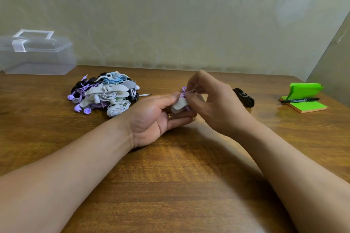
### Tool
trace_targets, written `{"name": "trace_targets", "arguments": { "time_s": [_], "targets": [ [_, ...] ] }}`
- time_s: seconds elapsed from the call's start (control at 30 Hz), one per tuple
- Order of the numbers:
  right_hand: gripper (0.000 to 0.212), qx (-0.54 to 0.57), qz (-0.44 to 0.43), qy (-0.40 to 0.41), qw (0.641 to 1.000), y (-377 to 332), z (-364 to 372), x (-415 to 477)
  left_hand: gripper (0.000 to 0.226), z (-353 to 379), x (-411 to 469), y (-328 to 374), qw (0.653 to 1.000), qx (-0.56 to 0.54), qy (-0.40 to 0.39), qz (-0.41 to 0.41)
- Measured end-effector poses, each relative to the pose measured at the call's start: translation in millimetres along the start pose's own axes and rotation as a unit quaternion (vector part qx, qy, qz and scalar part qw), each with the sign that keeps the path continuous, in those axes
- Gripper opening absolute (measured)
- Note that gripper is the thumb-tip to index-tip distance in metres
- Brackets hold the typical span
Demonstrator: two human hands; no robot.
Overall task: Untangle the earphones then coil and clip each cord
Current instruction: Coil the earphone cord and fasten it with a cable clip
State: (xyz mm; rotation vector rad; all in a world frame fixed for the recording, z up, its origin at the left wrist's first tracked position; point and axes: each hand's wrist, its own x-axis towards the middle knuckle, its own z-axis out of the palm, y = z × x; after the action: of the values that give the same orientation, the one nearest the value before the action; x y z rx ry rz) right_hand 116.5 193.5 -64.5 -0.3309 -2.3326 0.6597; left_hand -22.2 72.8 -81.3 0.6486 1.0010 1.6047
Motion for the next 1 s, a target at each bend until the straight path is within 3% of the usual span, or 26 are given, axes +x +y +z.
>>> {"name": "trace_targets", "arguments": {
  "time_s": [0.13,0.23,0.3,0.37,0.43,0.53,0.63,0.77,1.0],
  "targets": [
    [0.008,0.055,-0.003,0.003,0.998,-3.2,-1.4,-0.2,0.041,-1.9,-4.5,5.4,0.996,0.045,-0.071,-0.027],
    [0.008,0.099,0.005,-0.014,0.995,-4.3,-3.3,-1.9,0.041,-3.3,-5.0,5.0,0.994,0.071,-0.078,-0.025],
    [0.008,0.073,0.005,0.015,0.997,-4.3,0.6,-2.1,0.030,-2.0,-1.4,2.3,0.997,0.062,-0.047,0.021],
    [0.008,0.012,0.010,0.095,0.995,-3.9,6.9,0.2,0.021,0.1,3.8,-0.5,0.995,0.056,0.017,0.084],
    [0.007,0.047,0.058,0.138,0.988,-6.0,11.7,2.9,0.019,0.7,8.4,-2.3,0.987,0.058,0.067,0.132],
    [0.013,0.173,0.138,0.082,0.972,-9.5,17.1,1.4,0.024,0.8,9.7,-2.7,0.979,0.081,0.097,0.159],
    [0.025,0.187,0.156,0.038,0.969,-9.0,23.0,-0.3,0.029,-0.6,8.6,-1.2,0.973,0.117,0.106,0.168],
    [0.025,0.219,0.176,0.038,0.959,-8.4,22.9,1.9,0.024,-3.0,9.2,-1.2,0.968,0.144,0.116,0.168],
    [0.028,0.240,0.175,0.048,0.954,-7.6,20.6,4.8,0.021,0.1,10.2,-2.0,0.976,0.074,0.112,0.173]
  ]
}}
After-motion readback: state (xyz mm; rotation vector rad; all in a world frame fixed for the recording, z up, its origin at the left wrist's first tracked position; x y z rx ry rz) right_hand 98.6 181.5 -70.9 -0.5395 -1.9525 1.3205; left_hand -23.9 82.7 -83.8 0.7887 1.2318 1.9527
